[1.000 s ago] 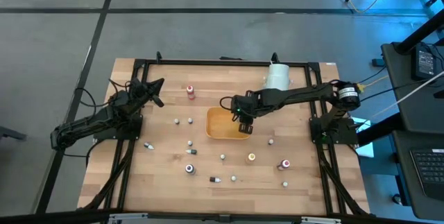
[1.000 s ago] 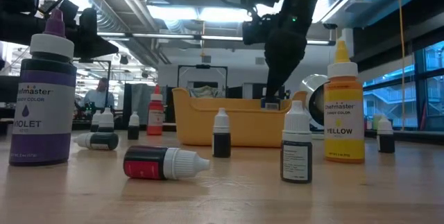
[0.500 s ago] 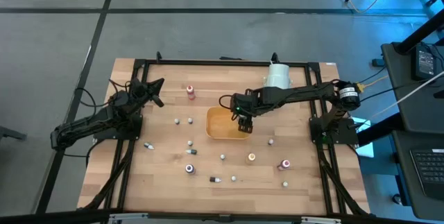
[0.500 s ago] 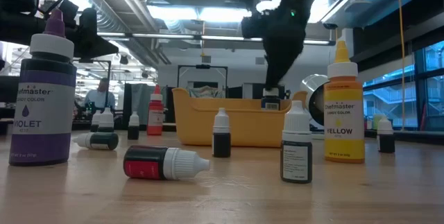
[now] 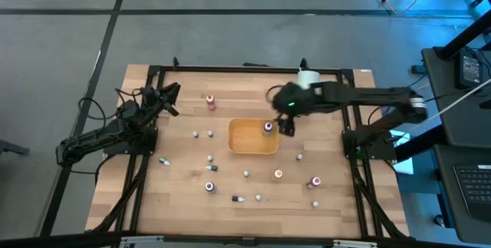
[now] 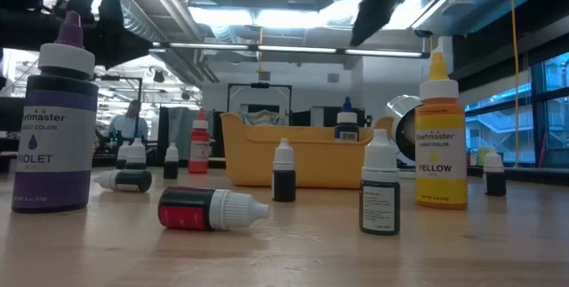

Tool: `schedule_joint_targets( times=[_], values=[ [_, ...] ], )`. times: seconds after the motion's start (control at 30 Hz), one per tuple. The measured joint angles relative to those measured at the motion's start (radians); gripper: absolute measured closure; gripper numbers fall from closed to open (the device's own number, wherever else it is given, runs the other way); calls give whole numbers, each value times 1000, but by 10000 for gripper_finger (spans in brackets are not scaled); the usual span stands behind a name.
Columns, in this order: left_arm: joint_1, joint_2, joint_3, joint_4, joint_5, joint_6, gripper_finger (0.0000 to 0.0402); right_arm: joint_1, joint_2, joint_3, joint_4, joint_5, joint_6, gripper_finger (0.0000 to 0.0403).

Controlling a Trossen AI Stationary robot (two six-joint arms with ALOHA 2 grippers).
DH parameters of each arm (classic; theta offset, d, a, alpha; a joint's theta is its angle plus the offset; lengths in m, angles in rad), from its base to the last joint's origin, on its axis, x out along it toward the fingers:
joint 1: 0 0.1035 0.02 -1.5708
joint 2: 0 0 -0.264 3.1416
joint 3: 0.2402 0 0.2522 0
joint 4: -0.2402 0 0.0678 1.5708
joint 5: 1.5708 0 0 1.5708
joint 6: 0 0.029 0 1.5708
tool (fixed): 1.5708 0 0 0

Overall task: Pick & Place food coloring
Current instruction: Put the orange food coloring bottle into the yellow bin

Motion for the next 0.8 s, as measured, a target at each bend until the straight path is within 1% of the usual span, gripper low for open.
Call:
schedule_joint_targets(
  times=[0.13, 0.23, 0.3, 0.37, 0.43, 0.47, 0.57, 0.63, 0.73, 0.8],
  values=[
    [0, 0, 0, -4, 35, -90, 254, 0, -172, -101, 81, 77, 38, 105],
    [0, 0, 0, 1, 71, -105, 233, 1, -275, -168, 129, 103, 97, 105],
    [0, 0, 0, 21, 75, -160, 225, 1, -331, -209, 165, 123, 139, 105],
    [0, 1, 0, 38, 76, -235, 221, 0, -375, -254, 233, 165, 187, 105],
    [0, 7, 0, 90, 93, -259, 220, 1, -409, -299, 300, 202, 215, 105],
    [0, 16, 0, 125, 110, -245, 220, 1, -423, -317, 318, 204, 214, 105],
    [0, 74, 5, 250, 214, -189, 219, 1, -447, -354, 326, 205, 201, 105],
    [0, 134, 39, 276, 288, -189, 219, 0, -455, -368, 328, 206, 189, 105],
    [-3, 258, 119, 239, 365, -181, 219, -2, -454, -375, 362, 225, 156, 105],
    [-4, 357, 188, 164, 398, -142, 219, -2, -450, -376, 383, 243, 127, 105]
  ],
)
